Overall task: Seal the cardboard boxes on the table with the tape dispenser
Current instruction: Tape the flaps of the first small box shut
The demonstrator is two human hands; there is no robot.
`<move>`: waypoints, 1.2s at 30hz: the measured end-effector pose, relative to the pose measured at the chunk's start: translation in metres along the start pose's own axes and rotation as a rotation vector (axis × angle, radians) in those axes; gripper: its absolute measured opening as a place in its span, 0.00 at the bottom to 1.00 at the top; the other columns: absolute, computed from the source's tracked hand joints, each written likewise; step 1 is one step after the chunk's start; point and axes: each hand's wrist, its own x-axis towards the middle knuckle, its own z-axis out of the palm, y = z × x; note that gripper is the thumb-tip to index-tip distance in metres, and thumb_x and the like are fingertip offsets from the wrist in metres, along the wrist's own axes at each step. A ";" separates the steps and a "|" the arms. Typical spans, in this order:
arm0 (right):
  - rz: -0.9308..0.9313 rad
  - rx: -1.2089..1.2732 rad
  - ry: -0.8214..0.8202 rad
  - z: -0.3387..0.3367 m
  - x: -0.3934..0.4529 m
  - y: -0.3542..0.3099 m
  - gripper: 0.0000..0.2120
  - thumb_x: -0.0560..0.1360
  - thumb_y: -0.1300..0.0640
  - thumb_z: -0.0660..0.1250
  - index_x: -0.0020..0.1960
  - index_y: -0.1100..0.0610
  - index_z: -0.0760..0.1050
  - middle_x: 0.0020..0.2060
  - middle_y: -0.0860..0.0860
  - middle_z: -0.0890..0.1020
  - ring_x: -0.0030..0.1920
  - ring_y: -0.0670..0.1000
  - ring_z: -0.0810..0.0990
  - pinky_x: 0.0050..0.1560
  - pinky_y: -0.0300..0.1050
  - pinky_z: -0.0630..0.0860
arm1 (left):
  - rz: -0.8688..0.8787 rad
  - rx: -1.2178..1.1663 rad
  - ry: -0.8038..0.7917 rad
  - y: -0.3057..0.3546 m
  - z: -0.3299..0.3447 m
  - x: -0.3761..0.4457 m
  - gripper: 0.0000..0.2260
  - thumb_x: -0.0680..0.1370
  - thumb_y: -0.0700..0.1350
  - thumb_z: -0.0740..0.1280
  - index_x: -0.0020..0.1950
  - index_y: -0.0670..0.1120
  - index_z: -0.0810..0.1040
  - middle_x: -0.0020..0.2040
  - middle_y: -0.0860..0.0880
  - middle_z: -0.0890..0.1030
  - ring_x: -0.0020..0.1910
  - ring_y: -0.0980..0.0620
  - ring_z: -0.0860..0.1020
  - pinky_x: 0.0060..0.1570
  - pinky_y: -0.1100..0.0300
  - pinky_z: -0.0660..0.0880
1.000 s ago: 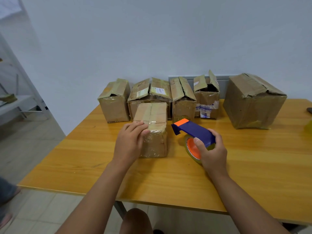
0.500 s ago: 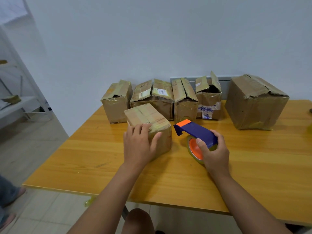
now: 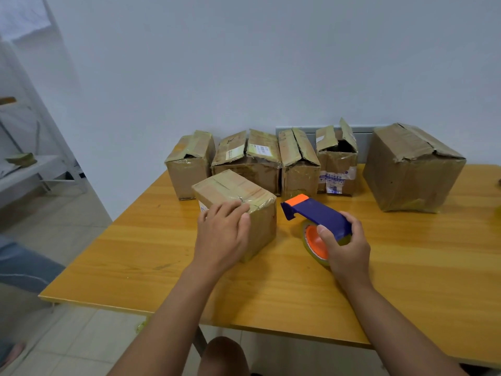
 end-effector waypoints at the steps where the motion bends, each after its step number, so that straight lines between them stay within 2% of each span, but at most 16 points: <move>1: 0.000 0.001 0.000 0.000 0.000 0.000 0.28 0.74 0.52 0.73 0.70 0.55 0.68 0.57 0.47 0.74 0.50 0.37 0.74 0.41 0.24 0.70 | 0.029 -0.025 -0.040 -0.006 -0.005 0.000 0.21 0.81 0.54 0.49 0.68 0.53 0.75 0.65 0.57 0.76 0.64 0.56 0.67 0.59 0.58 0.59; 3: 0.003 0.003 0.001 0.001 0.000 0.000 0.28 0.74 0.52 0.73 0.71 0.55 0.68 0.57 0.47 0.74 0.51 0.37 0.74 0.41 0.24 0.71 | 0.069 -0.091 -0.122 -0.021 -0.013 0.003 0.21 0.82 0.55 0.50 0.70 0.52 0.73 0.64 0.60 0.75 0.62 0.57 0.67 0.58 0.55 0.64; 6: 0.004 0.007 0.001 0.001 0.000 -0.001 0.28 0.74 0.52 0.73 0.71 0.55 0.67 0.57 0.47 0.74 0.50 0.37 0.73 0.41 0.23 0.71 | 0.109 -0.186 -0.222 -0.039 -0.016 0.006 0.23 0.80 0.62 0.51 0.70 0.57 0.73 0.66 0.67 0.69 0.64 0.60 0.65 0.62 0.50 0.67; 9: 0.007 0.012 -0.003 0.001 0.000 -0.004 0.31 0.72 0.48 0.74 0.70 0.55 0.68 0.56 0.47 0.74 0.50 0.36 0.74 0.41 0.23 0.70 | 0.127 -0.259 -0.174 -0.047 -0.011 0.007 0.24 0.77 0.65 0.53 0.68 0.59 0.74 0.67 0.69 0.68 0.63 0.61 0.65 0.61 0.52 0.65; 11: 0.003 0.020 0.000 0.001 -0.001 -0.005 0.34 0.69 0.43 0.70 0.70 0.55 0.68 0.56 0.46 0.74 0.50 0.35 0.74 0.41 0.23 0.70 | 0.126 -0.278 -0.118 -0.046 -0.007 0.006 0.23 0.77 0.64 0.55 0.67 0.59 0.76 0.66 0.70 0.68 0.61 0.63 0.65 0.58 0.57 0.62; 16: 0.003 0.032 0.001 0.001 -0.001 -0.005 0.34 0.68 0.41 0.69 0.70 0.54 0.68 0.55 0.45 0.74 0.50 0.33 0.73 0.41 0.24 0.69 | 0.161 -0.152 0.089 -0.035 0.006 -0.003 0.18 0.79 0.59 0.59 0.62 0.53 0.80 0.63 0.60 0.78 0.59 0.57 0.70 0.53 0.58 0.59; 19: 0.000 0.016 0.005 0.000 -0.001 -0.002 0.29 0.73 0.48 0.73 0.70 0.56 0.68 0.55 0.46 0.74 0.49 0.30 0.72 0.41 0.21 0.68 | 0.099 -0.141 0.159 -0.024 0.013 -0.008 0.16 0.78 0.57 0.62 0.58 0.50 0.82 0.59 0.56 0.81 0.57 0.56 0.70 0.54 0.58 0.61; 21: 0.000 0.004 0.007 0.001 -0.001 -0.001 0.27 0.74 0.52 0.73 0.70 0.56 0.68 0.55 0.46 0.74 0.49 0.31 0.72 0.41 0.21 0.68 | 0.077 -0.112 0.203 -0.017 0.017 -0.009 0.15 0.78 0.54 0.63 0.56 0.48 0.82 0.58 0.54 0.82 0.56 0.54 0.72 0.53 0.57 0.64; 24: 0.001 0.018 0.008 0.002 -0.001 -0.003 0.31 0.71 0.46 0.73 0.70 0.54 0.68 0.55 0.45 0.74 0.50 0.33 0.73 0.42 0.22 0.70 | 0.062 -0.009 0.233 -0.008 0.024 -0.010 0.14 0.79 0.52 0.62 0.57 0.47 0.82 0.58 0.51 0.82 0.55 0.51 0.74 0.53 0.55 0.68; 28: 0.001 -0.002 0.012 0.001 -0.001 -0.003 0.30 0.73 0.49 0.74 0.70 0.55 0.68 0.56 0.46 0.74 0.50 0.36 0.73 0.42 0.24 0.70 | -0.003 0.023 0.185 0.002 0.028 -0.012 0.16 0.81 0.55 0.60 0.61 0.48 0.80 0.62 0.51 0.80 0.58 0.50 0.73 0.53 0.53 0.69; 31: -0.004 0.005 0.010 0.001 -0.002 -0.005 0.33 0.69 0.42 0.70 0.70 0.54 0.68 0.56 0.45 0.74 0.51 0.36 0.74 0.43 0.27 0.70 | -0.015 -0.044 0.075 0.004 0.020 -0.008 0.21 0.82 0.58 0.53 0.68 0.51 0.76 0.68 0.53 0.76 0.63 0.53 0.67 0.57 0.52 0.65; 34: 0.008 0.025 0.006 0.001 -0.002 -0.006 0.34 0.68 0.41 0.68 0.70 0.54 0.68 0.54 0.44 0.74 0.51 0.34 0.74 0.43 0.27 0.70 | 0.102 -0.031 -0.055 -0.014 0.006 -0.004 0.22 0.83 0.56 0.50 0.75 0.53 0.67 0.71 0.57 0.71 0.64 0.54 0.64 0.58 0.53 0.62; 36: 0.010 0.033 0.008 0.001 -0.002 -0.006 0.34 0.67 0.40 0.68 0.69 0.54 0.68 0.52 0.41 0.74 0.51 0.32 0.73 0.43 0.26 0.70 | 0.215 -0.014 -0.059 -0.029 -0.002 -0.001 0.20 0.83 0.54 0.54 0.74 0.52 0.70 0.68 0.56 0.75 0.60 0.52 0.67 0.51 0.55 0.60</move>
